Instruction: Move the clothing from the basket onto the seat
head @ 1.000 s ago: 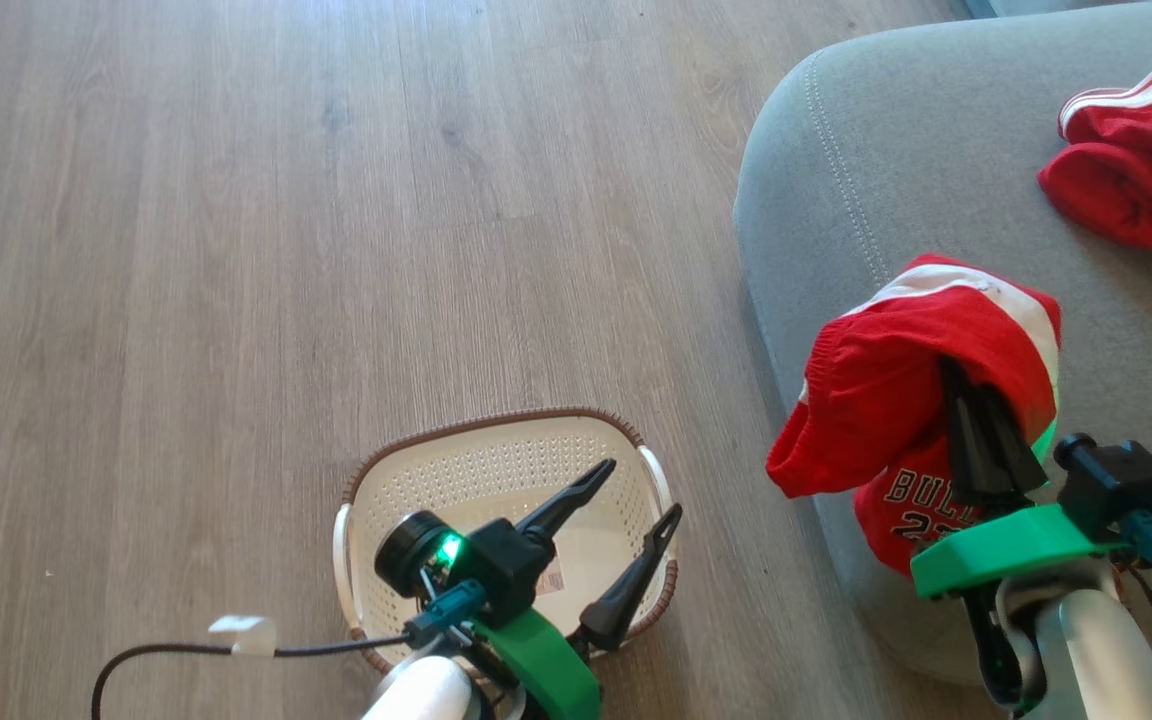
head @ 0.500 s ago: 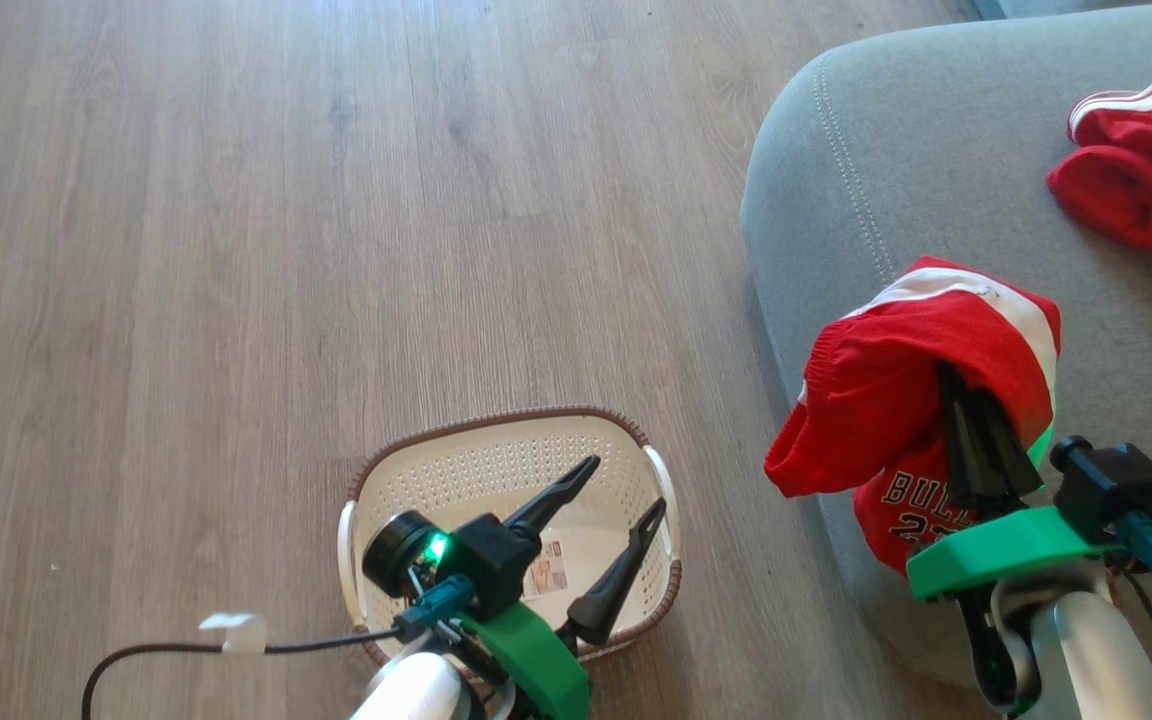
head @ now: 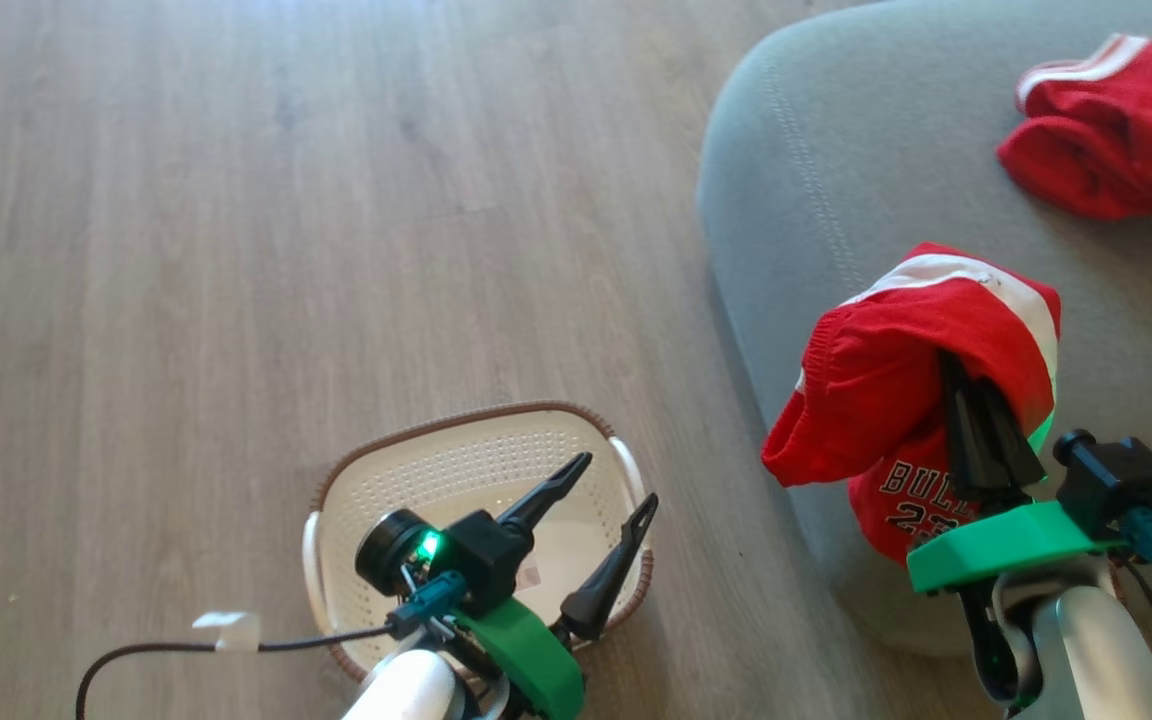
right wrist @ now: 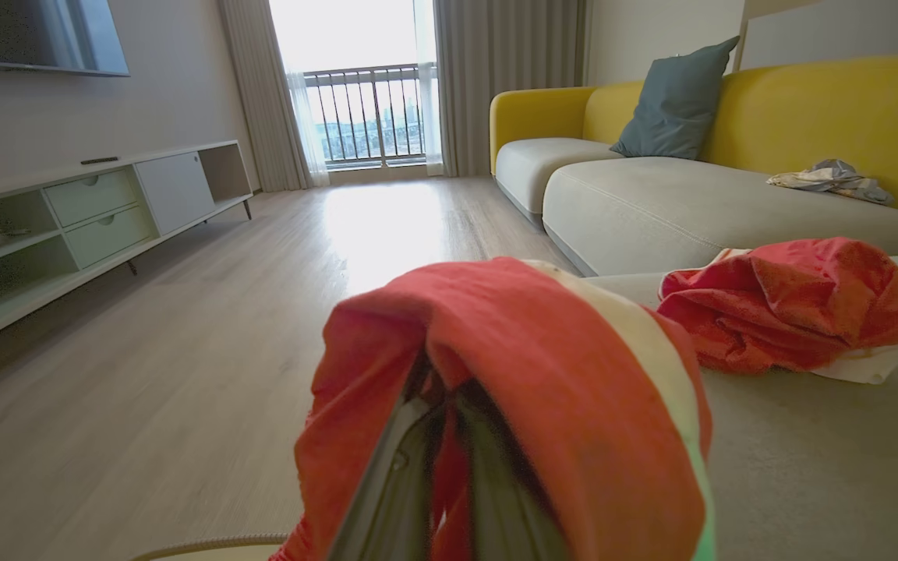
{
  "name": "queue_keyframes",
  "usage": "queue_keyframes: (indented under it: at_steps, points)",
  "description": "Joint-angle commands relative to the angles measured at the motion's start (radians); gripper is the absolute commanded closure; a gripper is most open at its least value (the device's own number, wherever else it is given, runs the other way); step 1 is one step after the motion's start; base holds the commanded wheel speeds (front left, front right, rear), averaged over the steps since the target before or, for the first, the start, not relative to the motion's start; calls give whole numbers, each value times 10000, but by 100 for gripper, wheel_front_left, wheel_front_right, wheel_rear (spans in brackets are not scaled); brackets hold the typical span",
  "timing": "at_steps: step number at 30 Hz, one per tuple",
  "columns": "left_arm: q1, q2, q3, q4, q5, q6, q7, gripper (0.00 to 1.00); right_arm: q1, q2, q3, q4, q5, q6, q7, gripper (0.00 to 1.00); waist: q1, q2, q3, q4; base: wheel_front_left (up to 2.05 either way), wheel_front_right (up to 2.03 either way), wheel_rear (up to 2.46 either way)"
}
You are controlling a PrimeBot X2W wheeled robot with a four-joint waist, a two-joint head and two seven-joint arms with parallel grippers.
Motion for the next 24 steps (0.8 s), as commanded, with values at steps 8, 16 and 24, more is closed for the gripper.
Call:
queue_keyframes:
  at_steps: [8, 16, 24]
  points:
    - [-418, 22, 586, -480, 239, -13, -51, 0, -555, 18, 193, -715, -84, -2, -65, 100, 0, 0, 449, -1502, 0, 0, 0]
    - [-618, 88, 687, -401, 506, -13, -51, 0, -593, 88, 129, -848, -59, -2, -65, 100, 0, 0, 820, -2902, 0, 0, 0]
    - [-830, 84, 199, -214, 479, -13, -51, 0, -320, 127, -457, -1158, -112, -2, -65, 100, 0, 0, 830, -3754, 0, 0, 0]
